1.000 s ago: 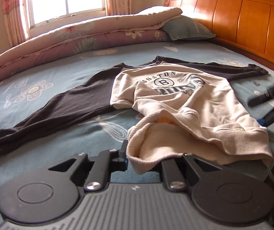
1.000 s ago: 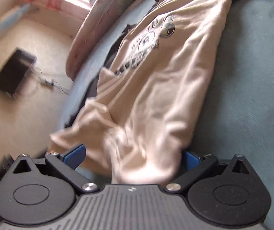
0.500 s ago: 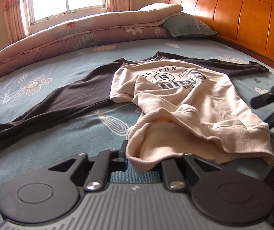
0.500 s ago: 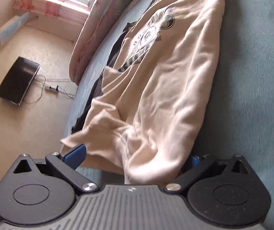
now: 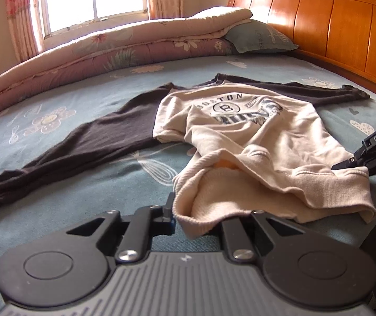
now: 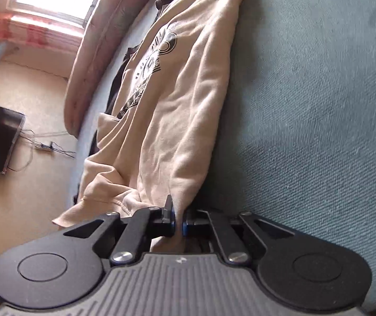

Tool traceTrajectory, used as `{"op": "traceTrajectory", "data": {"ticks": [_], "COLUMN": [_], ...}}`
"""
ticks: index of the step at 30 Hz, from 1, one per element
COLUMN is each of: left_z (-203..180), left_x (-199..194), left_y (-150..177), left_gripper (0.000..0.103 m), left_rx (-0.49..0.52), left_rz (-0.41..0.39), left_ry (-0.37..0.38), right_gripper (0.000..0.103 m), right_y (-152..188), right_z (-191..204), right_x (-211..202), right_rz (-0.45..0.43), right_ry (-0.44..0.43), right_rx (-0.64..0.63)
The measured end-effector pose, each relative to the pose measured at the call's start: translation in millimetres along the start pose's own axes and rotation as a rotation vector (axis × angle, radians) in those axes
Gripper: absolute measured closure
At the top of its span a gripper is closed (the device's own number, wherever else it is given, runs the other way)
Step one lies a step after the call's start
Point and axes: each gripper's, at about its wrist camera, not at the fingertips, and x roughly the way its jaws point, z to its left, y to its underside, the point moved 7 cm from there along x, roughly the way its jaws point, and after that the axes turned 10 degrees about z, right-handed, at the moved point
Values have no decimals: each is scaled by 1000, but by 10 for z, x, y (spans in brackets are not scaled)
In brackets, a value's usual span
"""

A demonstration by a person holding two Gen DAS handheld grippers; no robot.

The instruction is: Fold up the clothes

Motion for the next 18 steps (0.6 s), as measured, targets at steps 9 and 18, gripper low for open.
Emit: {"op": "traceTrajectory", "data": {"ticks": [9, 18], "left_z": [-317, -621], "left_x": [-553, -604], "left_y": [-202, 104], "left_gripper": [92, 90], "left_rx": [162, 236], "left_rz": [-71, 62], "left_ry": [90, 158], "right_gripper": [96, 73], "right_y": [-345, -195], "right_z": [389, -12], "right_x": [-842, -1023], "right_rz": [-71, -1], "right_ry": [108, 352], "right_rx": [-155, -217]}}
